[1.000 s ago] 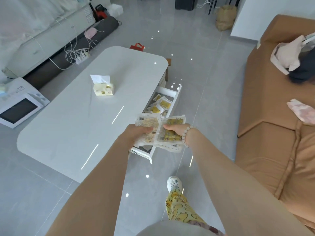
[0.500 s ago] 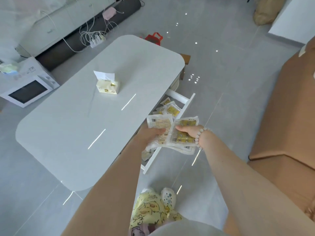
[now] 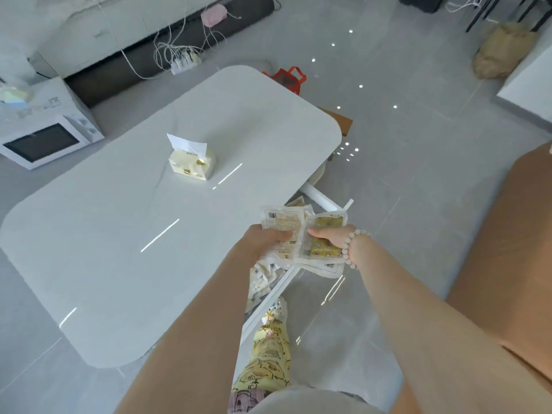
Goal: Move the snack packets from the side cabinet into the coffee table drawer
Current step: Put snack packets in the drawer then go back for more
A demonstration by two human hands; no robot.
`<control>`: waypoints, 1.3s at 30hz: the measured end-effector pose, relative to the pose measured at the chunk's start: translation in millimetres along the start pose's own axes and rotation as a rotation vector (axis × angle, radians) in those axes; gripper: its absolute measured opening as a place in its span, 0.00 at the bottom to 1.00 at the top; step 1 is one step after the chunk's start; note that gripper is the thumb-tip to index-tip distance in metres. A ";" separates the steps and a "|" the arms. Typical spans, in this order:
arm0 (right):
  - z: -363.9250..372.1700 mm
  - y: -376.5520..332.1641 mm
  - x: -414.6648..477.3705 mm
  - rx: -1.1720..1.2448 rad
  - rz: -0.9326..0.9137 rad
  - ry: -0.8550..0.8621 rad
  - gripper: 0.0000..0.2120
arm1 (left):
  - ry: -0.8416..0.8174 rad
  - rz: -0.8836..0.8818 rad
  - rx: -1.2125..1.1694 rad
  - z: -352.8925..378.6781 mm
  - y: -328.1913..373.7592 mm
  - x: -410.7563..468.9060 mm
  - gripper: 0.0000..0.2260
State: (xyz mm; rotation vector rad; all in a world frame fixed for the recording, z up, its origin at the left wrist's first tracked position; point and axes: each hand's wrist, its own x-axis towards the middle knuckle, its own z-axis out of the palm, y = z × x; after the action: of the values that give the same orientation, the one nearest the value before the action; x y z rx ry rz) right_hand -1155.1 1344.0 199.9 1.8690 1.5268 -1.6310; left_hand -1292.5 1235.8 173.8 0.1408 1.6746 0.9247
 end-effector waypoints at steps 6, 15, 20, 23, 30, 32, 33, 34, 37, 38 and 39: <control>14.1 -39.5 52.0 -0.106 0.052 -0.041 0.32 | 0.012 -0.082 -0.056 -17.1 15.1 49.6 0.14; 30.1 -45.6 120.4 -0.314 0.161 -0.062 0.32 | 0.062 -0.199 -0.191 -12.4 -22.1 109.3 0.12; 54.0 -38.8 177.8 -0.427 0.178 -0.115 0.38 | 0.142 -0.358 -0.358 1.3 -72.8 156.4 0.14; 73.9 -23.8 216.5 -0.505 0.203 -0.175 0.31 | 0.209 -0.461 -0.455 5.4 -102.3 178.2 0.13; 128.7 21.2 301.2 -0.611 0.191 -0.295 0.39 | 0.327 -0.670 -0.731 14.0 -185.3 239.2 0.32; 146.2 31.4 325.4 -0.656 0.165 -0.304 0.36 | 0.363 -0.682 -0.745 12.6 -205.2 259.3 0.41; 155.7 36.2 338.6 -0.673 0.129 -0.299 0.32 | 0.388 -0.684 -0.759 10.2 -212.4 270.7 0.43; 165.9 40.6 351.6 -0.682 0.081 -0.294 0.26 | 0.419 -0.685 -0.765 7.3 -219.4 282.9 0.44; 192.5 47.9 384.8 -0.739 -0.062 -0.268 0.20 | 0.492 -0.683 -0.773 -2.4 -232.6 314.9 0.44; 198.2 49.3 394.0 -0.772 -0.097 -0.263 0.21 | 0.509 -0.678 -0.773 -4.4 -236.2 323.7 0.40; 202.3 49.5 401.2 -0.804 -0.129 -0.267 0.22 | 0.528 -0.669 -0.750 -5.9 -238.4 330.5 0.34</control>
State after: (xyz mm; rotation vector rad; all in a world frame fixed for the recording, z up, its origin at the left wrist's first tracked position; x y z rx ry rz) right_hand -1300.1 1391.4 -225.6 1.0975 1.8236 -1.0002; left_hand -1320.2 1248.6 -232.6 -1.1822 1.5439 1.0371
